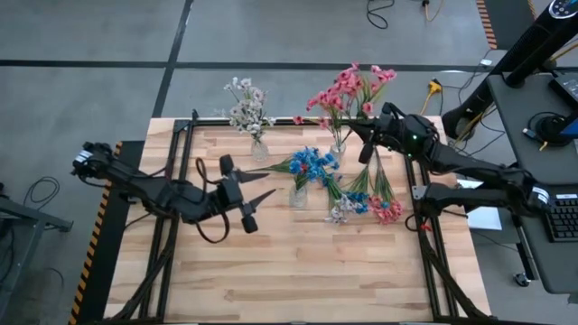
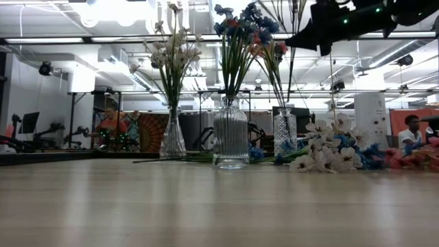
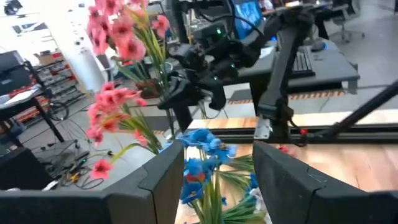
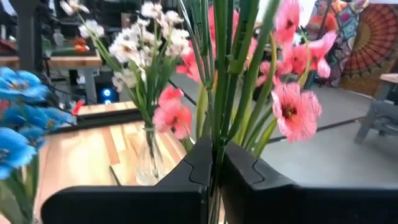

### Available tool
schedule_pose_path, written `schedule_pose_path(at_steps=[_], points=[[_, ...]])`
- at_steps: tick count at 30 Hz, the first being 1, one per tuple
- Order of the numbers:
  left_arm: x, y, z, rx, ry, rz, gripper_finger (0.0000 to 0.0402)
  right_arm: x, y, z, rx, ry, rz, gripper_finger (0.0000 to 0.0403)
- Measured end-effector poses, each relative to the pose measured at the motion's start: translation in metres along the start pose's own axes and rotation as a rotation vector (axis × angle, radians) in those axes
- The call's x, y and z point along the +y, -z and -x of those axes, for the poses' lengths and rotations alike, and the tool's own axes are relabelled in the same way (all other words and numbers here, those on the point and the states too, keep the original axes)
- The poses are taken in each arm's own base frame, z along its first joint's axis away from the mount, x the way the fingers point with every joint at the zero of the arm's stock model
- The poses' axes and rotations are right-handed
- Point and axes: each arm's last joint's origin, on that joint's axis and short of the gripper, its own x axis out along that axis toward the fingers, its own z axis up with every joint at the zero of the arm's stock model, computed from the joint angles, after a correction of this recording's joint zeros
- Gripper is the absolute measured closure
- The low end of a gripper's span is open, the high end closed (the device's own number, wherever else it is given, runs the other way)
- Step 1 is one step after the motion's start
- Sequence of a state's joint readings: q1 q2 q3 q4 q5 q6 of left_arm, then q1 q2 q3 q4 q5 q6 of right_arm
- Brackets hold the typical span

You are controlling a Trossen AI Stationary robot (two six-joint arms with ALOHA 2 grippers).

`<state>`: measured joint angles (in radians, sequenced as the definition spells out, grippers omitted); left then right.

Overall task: Sort flowers into vase by color
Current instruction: Put the right pink flowers into the right transparent vase

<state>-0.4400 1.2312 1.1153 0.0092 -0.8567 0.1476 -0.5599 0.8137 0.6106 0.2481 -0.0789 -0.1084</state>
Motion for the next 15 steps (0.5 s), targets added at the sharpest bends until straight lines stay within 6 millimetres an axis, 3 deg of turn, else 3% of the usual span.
schedule_pose_path(at_steps=[15], points=[[0.006,0.005,0.006,-0.013,-0.013,0.014,0.0228,0.0,0.015,-0.017,0.058,-0.003,0.011,0.0391]])
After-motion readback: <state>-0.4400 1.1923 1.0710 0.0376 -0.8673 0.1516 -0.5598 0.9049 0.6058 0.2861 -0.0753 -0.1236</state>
